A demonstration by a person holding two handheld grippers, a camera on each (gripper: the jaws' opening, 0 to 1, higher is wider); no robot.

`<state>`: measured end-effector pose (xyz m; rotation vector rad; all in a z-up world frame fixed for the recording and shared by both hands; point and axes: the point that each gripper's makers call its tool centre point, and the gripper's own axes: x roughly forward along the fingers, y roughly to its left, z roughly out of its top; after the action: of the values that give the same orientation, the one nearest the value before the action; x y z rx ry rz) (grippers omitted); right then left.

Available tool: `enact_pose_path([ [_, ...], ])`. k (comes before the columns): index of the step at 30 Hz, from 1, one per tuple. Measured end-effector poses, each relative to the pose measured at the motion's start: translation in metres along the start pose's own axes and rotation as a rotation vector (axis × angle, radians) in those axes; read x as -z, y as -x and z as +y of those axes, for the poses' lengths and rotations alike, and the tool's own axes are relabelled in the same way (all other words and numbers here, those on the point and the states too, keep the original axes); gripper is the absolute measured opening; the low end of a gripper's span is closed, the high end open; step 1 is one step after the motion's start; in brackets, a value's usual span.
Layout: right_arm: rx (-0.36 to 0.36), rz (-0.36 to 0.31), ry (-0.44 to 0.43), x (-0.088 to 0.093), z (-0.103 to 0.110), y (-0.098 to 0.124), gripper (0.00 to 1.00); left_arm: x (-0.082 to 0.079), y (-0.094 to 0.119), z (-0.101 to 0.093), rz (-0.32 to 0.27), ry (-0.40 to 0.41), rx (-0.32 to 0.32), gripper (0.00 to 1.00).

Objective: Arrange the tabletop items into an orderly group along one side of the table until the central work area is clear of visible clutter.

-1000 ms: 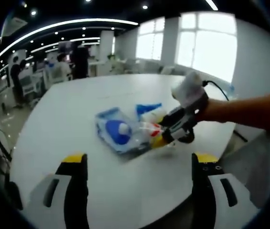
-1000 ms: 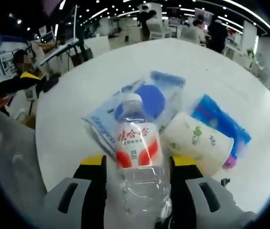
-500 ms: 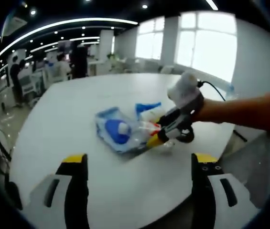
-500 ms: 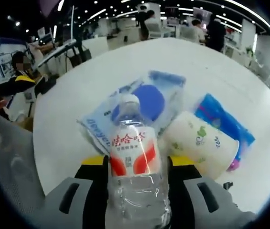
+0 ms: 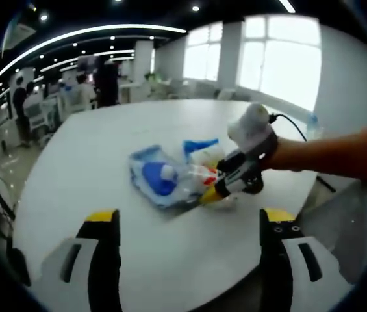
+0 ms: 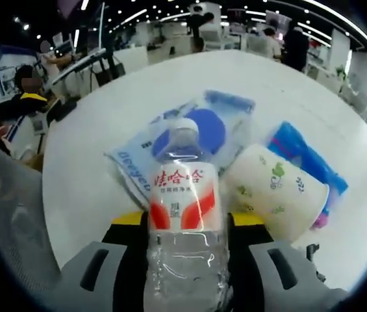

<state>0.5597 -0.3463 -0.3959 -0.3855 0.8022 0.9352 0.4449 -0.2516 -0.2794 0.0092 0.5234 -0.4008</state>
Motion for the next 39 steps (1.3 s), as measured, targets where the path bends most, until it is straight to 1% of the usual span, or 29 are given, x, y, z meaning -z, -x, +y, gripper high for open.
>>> enact_pose_path([
  [3, -0.008, -0.036, -0.040, -0.006, 0.000, 0.003, 0.45, 0.000, 0.000, 0.000, -0.001, 0.000, 0.000, 0.85],
  [4, -0.013, -0.039, -0.047, -0.007, 0.000, 0.004, 0.43, 0.000, 0.000, 0.000, 0.000, 0.000, 0.001, 0.85],
  [7, -0.007, -0.036, -0.025, -0.008, 0.000, 0.004, 0.41, 0.000, 0.000, -0.001, 0.002, -0.001, 0.005, 0.84],
  [11, -0.001, -0.041, -0.024, -0.008, 0.001, 0.003, 0.42, 0.000, -0.001, -0.002, 0.002, -0.003, 0.010, 0.84],
  [12, 0.006, -0.033, -0.015, -0.008, 0.001, 0.003, 0.42, 0.000, -0.001, -0.003, 0.003, -0.004, 0.010, 0.84],
  [15, 0.040, 0.017, 0.004, -0.005, 0.002, 0.002, 0.43, 0.001, -0.001, -0.003, 0.006, -0.002, 0.011, 0.84],
  [16, 0.073, 0.042, 0.058, -0.003, -0.001, 0.002, 0.43, 0.001, -0.001, -0.003, 0.006, -0.002, 0.011, 0.84],
  [17, 0.087, 0.046, 0.076, -0.003, -0.001, 0.002, 0.44, 0.001, -0.001, -0.003, 0.005, -0.002, 0.011, 0.83],
  [22, 0.131, 0.057, 0.095, -0.004, 0.001, 0.002, 0.44, 0.000, -0.001, -0.003, 0.004, -0.001, 0.016, 0.83],
  [27, 0.169, 0.049, 0.075, -0.005, -0.001, 0.004, 0.44, 0.000, -0.001, -0.005, 0.006, -0.006, 0.024, 0.82],
  [31, 0.178, 0.045, 0.062, -0.005, -0.001, 0.004, 0.44, -0.001, -0.001, -0.006, 0.001, -0.003, 0.026, 0.82],
  [33, 0.176, 0.033, 0.045, -0.008, 0.001, 0.007, 0.44, -0.001, 0.000, -0.006, 0.000, -0.001, 0.028, 0.81],
  [37, 0.186, 0.013, 0.043, -0.014, 0.001, 0.014, 0.41, -0.001, 0.000, -0.007, 0.002, 0.000, 0.031, 0.81],
  [39, 0.194, 0.000, 0.034, -0.016, -0.001, 0.014, 0.40, -0.001, -0.001, -0.007, 0.002, -0.001, 0.032, 0.81],
])
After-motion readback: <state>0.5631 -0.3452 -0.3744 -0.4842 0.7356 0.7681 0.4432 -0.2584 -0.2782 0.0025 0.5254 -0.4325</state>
